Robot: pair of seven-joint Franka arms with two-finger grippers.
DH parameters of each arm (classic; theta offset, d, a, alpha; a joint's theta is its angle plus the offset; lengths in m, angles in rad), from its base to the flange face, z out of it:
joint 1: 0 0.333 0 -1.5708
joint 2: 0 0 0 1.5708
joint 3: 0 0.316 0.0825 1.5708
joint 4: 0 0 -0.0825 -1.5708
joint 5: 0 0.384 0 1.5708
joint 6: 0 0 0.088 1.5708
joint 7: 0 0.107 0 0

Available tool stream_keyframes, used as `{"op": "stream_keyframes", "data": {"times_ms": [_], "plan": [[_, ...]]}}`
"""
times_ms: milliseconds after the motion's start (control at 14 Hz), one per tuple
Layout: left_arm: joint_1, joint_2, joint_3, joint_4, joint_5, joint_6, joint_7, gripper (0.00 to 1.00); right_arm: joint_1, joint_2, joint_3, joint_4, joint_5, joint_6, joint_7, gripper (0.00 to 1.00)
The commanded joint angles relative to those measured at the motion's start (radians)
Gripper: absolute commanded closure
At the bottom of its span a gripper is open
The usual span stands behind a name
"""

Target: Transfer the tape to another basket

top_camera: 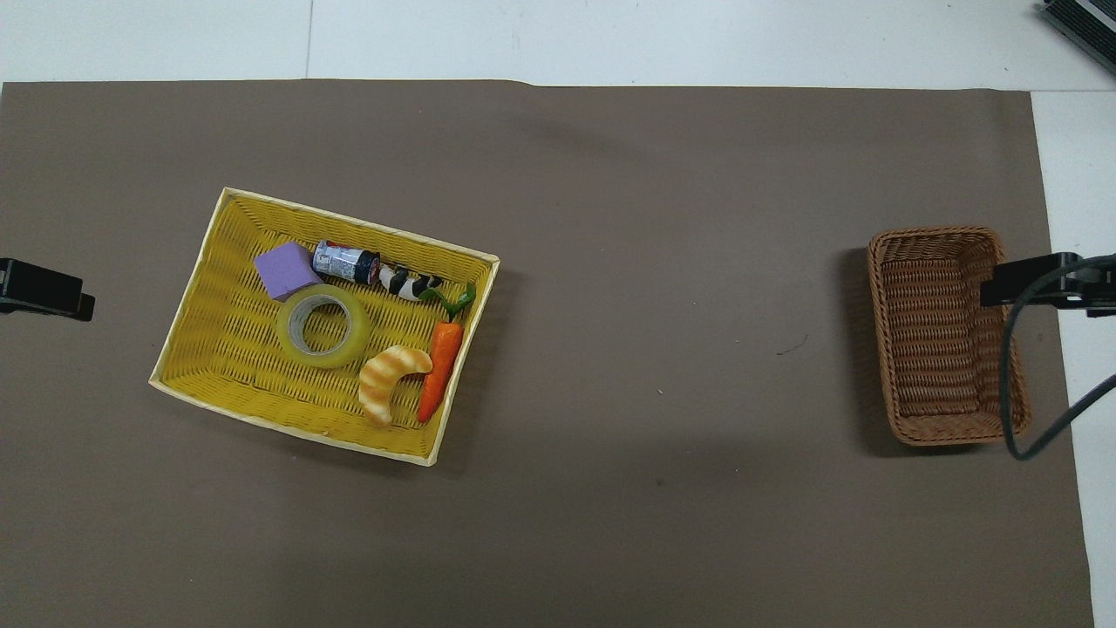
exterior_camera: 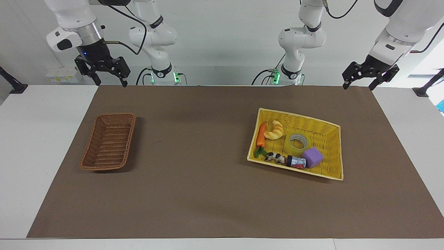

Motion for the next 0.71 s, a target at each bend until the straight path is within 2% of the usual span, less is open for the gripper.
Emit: {"op": "stream_keyframes", "data": {"times_ms": [0,643], "plan": [[-0.006,-0.01,-0.003,0.006,0.015,-0.031,0.014,0.0,-0.012,-0.006,0.007,-0.003,-0.004,-0.009,-0.019,0.0],[-0.003,-0.016,-0.006,0.003,0.015,-0.031,0.008,0.0,-0.01,-0.006,0.007,-0.003,-0.004,-0.009,-0.019,0.0]]}}
